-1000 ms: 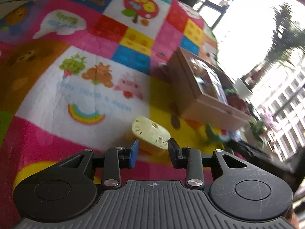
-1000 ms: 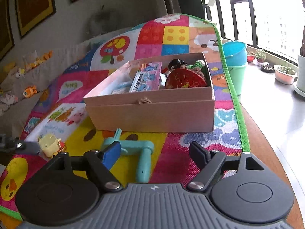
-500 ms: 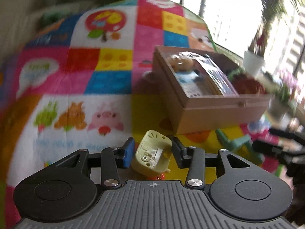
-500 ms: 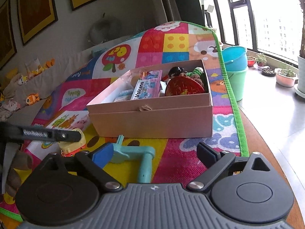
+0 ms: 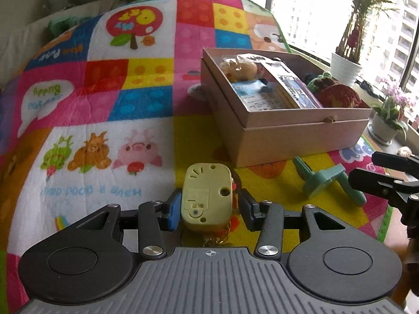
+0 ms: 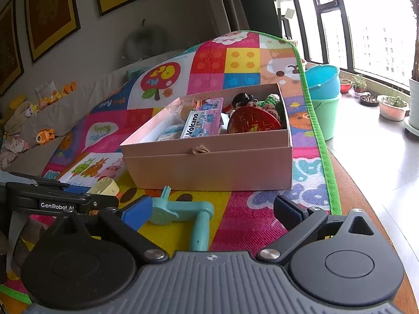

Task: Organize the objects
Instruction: 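Grasp the teal crank handle with the right gripper while the left holds the square toy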

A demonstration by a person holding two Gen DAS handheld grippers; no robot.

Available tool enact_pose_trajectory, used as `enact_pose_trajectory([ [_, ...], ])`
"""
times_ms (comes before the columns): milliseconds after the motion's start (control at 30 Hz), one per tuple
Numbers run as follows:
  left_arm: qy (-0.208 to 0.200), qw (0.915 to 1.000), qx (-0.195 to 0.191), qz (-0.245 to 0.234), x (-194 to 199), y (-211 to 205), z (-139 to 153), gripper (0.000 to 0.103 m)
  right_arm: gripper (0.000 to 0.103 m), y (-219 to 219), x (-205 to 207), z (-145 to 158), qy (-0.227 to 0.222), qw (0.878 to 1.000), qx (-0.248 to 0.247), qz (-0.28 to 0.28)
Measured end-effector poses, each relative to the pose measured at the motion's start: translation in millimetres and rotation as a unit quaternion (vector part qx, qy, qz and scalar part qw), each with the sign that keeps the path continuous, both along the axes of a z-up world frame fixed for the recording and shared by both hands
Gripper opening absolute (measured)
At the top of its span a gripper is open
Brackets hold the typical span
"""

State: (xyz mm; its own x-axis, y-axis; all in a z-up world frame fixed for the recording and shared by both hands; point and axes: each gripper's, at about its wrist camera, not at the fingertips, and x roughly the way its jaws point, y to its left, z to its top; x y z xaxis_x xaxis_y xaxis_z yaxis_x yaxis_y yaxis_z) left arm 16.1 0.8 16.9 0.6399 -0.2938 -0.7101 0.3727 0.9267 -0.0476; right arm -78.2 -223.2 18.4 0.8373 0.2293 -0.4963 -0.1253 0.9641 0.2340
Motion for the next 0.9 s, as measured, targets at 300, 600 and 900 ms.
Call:
enact_pose_trajectory([
  [300,0.012,0.9993,-0.016,-0.030,-41.2,21.1,1.2,0.050,0.101,3.2,5.7,-2.4,0.019,1.000,-0.009,0.008],
  [600,0.001,0.9995,-0.028,-0.013,-37.6,20.4,0.0,0.051,0.103,7.9,11.9,-4.8,0.040,0.999,-0.021,0.016],
  [900,0.002,0.9990,-0.044,-0.011,-39.3,26.7,-1.5,0.051,0.103,21.9,6.2,-2.9,0.040,0.990,-0.134,0.011],
])
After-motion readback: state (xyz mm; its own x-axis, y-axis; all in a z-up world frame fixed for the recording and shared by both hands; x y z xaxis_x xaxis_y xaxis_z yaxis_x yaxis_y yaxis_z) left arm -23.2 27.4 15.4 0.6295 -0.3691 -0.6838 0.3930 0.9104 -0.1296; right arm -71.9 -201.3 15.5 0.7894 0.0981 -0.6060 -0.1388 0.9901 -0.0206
